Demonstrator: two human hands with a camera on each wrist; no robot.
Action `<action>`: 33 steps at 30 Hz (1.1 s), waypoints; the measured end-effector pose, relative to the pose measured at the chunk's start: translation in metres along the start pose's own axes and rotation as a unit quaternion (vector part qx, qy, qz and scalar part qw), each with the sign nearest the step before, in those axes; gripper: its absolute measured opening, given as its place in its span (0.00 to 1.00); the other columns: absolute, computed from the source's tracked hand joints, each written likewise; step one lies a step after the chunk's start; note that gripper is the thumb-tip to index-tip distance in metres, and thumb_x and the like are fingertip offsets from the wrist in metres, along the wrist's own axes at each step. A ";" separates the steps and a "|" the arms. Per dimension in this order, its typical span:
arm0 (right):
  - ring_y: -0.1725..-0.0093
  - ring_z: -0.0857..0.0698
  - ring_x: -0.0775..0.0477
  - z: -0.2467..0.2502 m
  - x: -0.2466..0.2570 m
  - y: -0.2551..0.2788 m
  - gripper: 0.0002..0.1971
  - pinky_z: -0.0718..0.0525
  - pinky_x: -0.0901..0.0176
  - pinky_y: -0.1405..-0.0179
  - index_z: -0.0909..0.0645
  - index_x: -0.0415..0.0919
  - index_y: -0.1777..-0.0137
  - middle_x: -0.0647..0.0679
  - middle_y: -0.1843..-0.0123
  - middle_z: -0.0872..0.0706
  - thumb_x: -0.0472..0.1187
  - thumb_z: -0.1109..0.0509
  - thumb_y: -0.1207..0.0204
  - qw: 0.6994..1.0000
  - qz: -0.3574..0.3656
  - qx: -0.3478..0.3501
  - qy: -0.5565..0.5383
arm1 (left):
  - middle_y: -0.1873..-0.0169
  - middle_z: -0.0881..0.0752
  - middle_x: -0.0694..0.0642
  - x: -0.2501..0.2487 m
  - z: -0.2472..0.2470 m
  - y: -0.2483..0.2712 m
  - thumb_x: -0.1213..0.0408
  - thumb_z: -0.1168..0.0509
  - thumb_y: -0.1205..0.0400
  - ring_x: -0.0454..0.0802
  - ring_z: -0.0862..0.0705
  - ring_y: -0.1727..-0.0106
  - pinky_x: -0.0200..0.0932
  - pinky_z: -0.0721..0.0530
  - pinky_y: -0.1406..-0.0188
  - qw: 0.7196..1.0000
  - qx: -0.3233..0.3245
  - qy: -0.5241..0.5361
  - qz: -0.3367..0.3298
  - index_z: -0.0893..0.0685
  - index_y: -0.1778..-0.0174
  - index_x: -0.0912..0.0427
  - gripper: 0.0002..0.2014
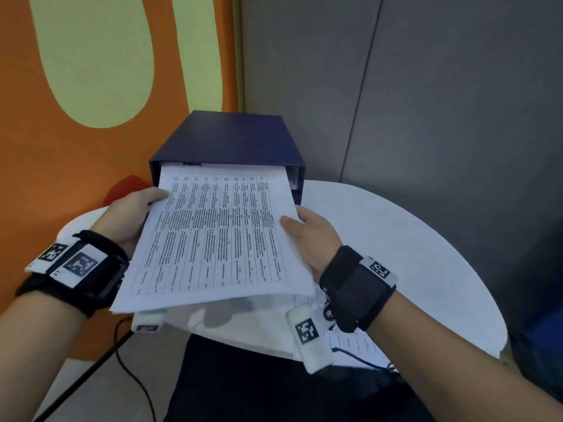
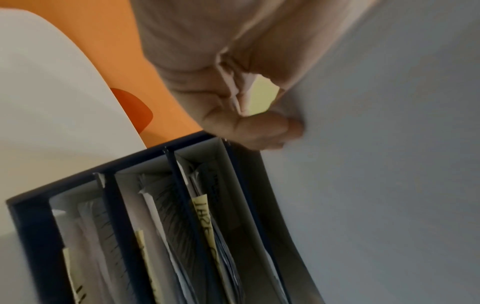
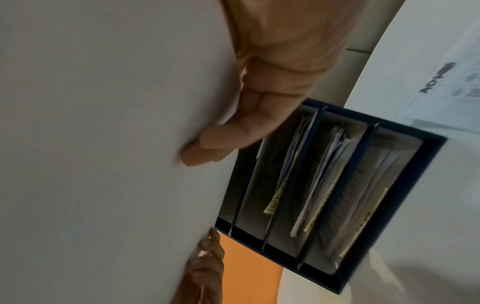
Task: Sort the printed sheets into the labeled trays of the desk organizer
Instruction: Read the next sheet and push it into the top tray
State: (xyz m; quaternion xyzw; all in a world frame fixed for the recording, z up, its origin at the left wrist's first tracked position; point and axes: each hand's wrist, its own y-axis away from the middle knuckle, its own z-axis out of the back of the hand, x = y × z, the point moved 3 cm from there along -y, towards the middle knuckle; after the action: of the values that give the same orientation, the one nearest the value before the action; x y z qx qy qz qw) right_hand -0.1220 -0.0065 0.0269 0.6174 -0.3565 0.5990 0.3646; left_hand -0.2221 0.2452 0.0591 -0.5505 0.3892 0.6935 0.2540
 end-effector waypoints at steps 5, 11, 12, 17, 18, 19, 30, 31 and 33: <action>0.49 0.11 0.37 -0.008 0.020 -0.036 0.08 0.12 0.44 0.45 0.16 0.39 0.49 0.39 0.46 0.10 0.37 0.37 0.18 0.999 -0.021 -0.045 -0.008 | 0.62 0.10 0.57 0.000 0.001 0.010 0.52 0.37 0.15 0.51 0.15 0.72 0.38 0.19 0.78 0.991 0.124 -0.022 0.044 0.11 0.46 0.64 0.19; 0.49 0.15 0.43 -0.010 0.035 -0.057 0.18 0.17 0.59 0.59 0.21 0.35 0.33 0.39 0.37 0.15 0.43 0.33 0.19 0.991 -0.102 -0.085 -0.011 | 0.65 0.12 0.42 -0.004 0.010 0.007 0.60 0.32 0.17 0.39 0.33 0.82 0.28 0.40 0.89 0.987 0.140 -0.082 -0.003 0.13 0.51 0.54 0.04; 0.57 0.14 0.44 -0.009 0.033 -0.055 0.16 0.17 0.61 0.70 0.20 0.35 0.36 0.39 0.42 0.13 0.43 0.31 0.20 0.989 -0.125 -0.076 -0.025 | 0.64 0.12 0.42 -0.005 0.010 0.004 0.61 0.33 0.16 0.39 0.34 0.82 0.27 0.41 0.89 0.987 0.140 -0.078 -0.004 0.14 0.50 0.54 0.03; 0.83 0.31 0.55 -0.004 0.012 -0.040 0.05 0.37 0.68 0.87 0.20 0.44 0.51 0.47 0.63 0.14 0.44 0.30 0.22 0.984 -0.179 -0.012 -0.022 | 0.62 0.18 0.47 -0.003 0.001 -0.018 0.62 0.34 0.14 0.38 0.33 0.83 0.27 0.39 0.90 0.996 0.084 -0.004 -0.010 0.19 0.50 0.57 0.03; 0.84 0.35 0.56 -0.002 0.009 -0.041 0.04 0.41 0.69 0.87 0.22 0.44 0.53 0.48 0.66 0.15 0.44 0.30 0.22 0.984 -0.177 -0.010 -0.027 | 0.63 0.21 0.47 -0.001 0.001 -0.023 0.61 0.32 0.15 0.38 0.31 0.83 0.27 0.37 0.90 0.998 0.062 0.021 -0.009 0.19 0.50 0.56 0.04; 0.84 0.37 0.56 -0.001 0.009 -0.044 0.05 0.43 0.69 0.87 0.22 0.44 0.53 0.50 0.69 0.16 0.43 0.30 0.21 0.984 -0.175 -0.011 -0.043 | 0.63 0.21 0.48 0.000 0.000 -0.027 0.61 0.31 0.16 0.37 0.29 0.83 0.27 0.33 0.89 0.998 0.039 0.051 -0.009 0.19 0.49 0.56 0.05; 0.49 0.09 0.50 -0.032 0.027 -0.080 0.18 0.11 0.67 0.62 0.26 0.28 0.35 0.42 0.48 0.10 0.32 0.28 0.22 0.948 -0.069 -0.072 -0.301 | 0.43 0.08 0.61 -0.005 0.001 -0.016 0.56 0.35 0.16 0.47 0.08 0.59 0.35 0.09 0.64 0.969 0.085 0.231 -0.017 0.23 0.29 0.65 0.22; 0.49 0.09 0.50 -0.033 0.025 -0.079 0.19 0.11 0.66 0.60 0.27 0.27 0.34 0.39 0.46 0.11 0.31 0.29 0.22 0.947 -0.063 -0.069 -0.308 | 0.43 0.09 0.60 -0.003 -0.001 -0.015 0.57 0.35 0.16 0.47 0.08 0.58 0.36 0.10 0.62 0.969 0.089 0.229 -0.017 0.24 0.28 0.65 0.22; 0.49 0.09 0.49 -0.032 0.020 -0.078 0.19 0.11 0.65 0.58 0.27 0.24 0.33 0.37 0.46 0.11 0.30 0.30 0.21 0.951 -0.058 -0.060 -0.297 | 0.42 0.09 0.60 -0.001 -0.004 -0.013 0.58 0.35 0.16 0.48 0.07 0.57 0.37 0.10 0.60 0.970 0.099 0.222 -0.017 0.25 0.25 0.64 0.25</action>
State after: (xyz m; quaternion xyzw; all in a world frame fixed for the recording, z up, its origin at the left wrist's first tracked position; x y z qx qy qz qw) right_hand -0.0688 0.0587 0.0452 0.7640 -0.4472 0.3439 0.3130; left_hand -0.2093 0.2498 0.0560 -0.6692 0.4933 0.5076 0.2263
